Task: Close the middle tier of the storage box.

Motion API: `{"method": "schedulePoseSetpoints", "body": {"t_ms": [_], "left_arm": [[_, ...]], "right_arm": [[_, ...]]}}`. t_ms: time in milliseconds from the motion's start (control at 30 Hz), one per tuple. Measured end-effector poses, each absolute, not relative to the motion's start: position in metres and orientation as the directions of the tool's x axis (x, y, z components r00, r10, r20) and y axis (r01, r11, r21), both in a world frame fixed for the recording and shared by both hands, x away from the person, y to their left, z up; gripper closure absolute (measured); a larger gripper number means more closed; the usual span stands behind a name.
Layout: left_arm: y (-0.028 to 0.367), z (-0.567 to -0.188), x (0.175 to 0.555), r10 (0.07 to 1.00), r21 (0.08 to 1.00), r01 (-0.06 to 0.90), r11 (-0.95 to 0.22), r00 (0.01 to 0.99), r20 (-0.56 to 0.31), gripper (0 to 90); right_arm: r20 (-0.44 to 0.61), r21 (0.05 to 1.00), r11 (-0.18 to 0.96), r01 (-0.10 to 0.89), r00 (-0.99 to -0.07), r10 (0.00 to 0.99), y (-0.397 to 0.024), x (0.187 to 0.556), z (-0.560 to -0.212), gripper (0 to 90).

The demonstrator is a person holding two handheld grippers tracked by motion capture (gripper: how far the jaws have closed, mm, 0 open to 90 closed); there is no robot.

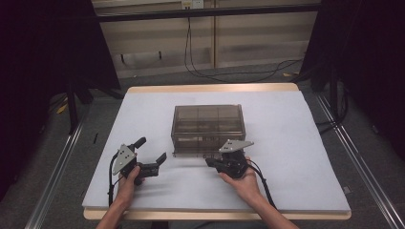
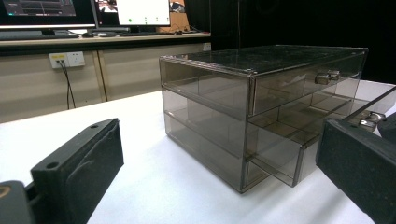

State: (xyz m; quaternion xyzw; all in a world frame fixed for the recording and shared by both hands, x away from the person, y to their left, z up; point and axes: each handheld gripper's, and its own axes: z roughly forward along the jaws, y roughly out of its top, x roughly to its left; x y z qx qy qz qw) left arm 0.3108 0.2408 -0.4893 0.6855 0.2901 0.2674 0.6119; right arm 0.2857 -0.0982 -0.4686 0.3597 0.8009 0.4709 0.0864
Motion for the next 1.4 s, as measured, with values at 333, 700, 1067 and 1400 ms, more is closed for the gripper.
{"method": "schedulePoseSetpoints", "body": {"t_ms": [333,700,1067,1400], "left_arm": [[0.241,-0.489,0.311,0.725,0.994,0.071,-0.083,0.689,0.011,0.8],[0.240,-0.489,0.310,0.730,0.994,0.075,-0.080,0.683,0.007,0.8],[0.241,-0.489,0.311,0.725,0.995,0.069,-0.078,0.688,0.009,0.8],[0.240,-0.489,0.311,0.725,0.994,0.072,-0.078,0.688,0.007,0.8]], "right_arm": [[0.205,0.817,0.287,0.500,-0.717,0.666,-0.100,0.289,-0.470,90.0],[0.210,0.817,0.280,0.504,-0.713,0.669,-0.102,0.292,-0.470,90.0],[0.210,0.817,0.279,0.504,-0.711,0.671,-0.101,0.296,-0.470,90.0],[0.210,0.818,0.278,0.504,-0.711,0.672,-0.100,0.297,-0.471,90.0]]}}
